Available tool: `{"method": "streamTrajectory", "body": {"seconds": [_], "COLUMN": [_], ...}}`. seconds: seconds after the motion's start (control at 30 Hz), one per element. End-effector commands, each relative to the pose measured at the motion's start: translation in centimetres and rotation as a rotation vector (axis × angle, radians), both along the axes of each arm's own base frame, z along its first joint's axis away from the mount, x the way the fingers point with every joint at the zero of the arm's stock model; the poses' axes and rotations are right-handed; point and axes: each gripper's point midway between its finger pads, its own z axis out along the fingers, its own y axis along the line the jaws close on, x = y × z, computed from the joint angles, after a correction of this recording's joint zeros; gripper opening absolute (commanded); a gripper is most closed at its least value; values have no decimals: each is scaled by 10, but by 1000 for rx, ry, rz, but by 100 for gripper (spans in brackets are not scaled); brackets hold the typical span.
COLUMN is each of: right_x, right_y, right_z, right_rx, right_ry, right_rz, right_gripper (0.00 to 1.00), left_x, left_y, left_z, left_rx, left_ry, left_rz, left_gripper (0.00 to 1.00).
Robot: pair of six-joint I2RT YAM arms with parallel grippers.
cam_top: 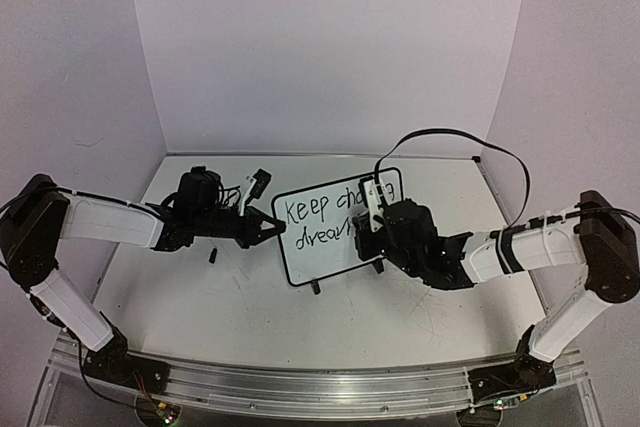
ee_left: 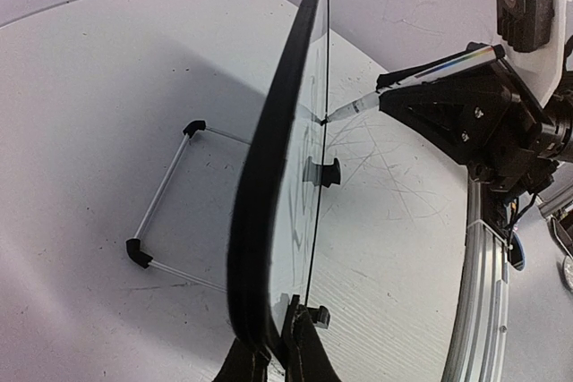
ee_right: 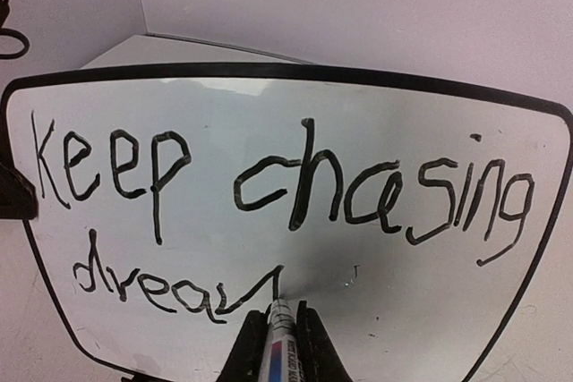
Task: Write a sentence on the whiteboard
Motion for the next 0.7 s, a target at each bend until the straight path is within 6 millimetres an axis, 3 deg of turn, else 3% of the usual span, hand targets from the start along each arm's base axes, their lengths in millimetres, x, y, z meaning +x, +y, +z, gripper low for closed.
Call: {"method": "streamTrajectory", "body": {"seconds": [0.0,0.2,0.5,0.67], "right_x": [16,14,1,0], "right_y": [-10,-19,-13,-17], "right_z": [39,31,-4,-7], "right_rx": [65,43,8,-4], "right_ry": [-82,-69,30,36], "right_rz": [-76,-100,-23,-38], "right_gripper": [0,0,0,0], "left_x": [25,25,26,26], "left_y": [18,19,19,18], "left_z": [-21,-22,-20,-22], "left_rx": [132,136,134,135], "left_ry": [-70,-69,-72,-66], "left_rz": [99,103,105,102], "left_gripper": [0,0,0,0]}}
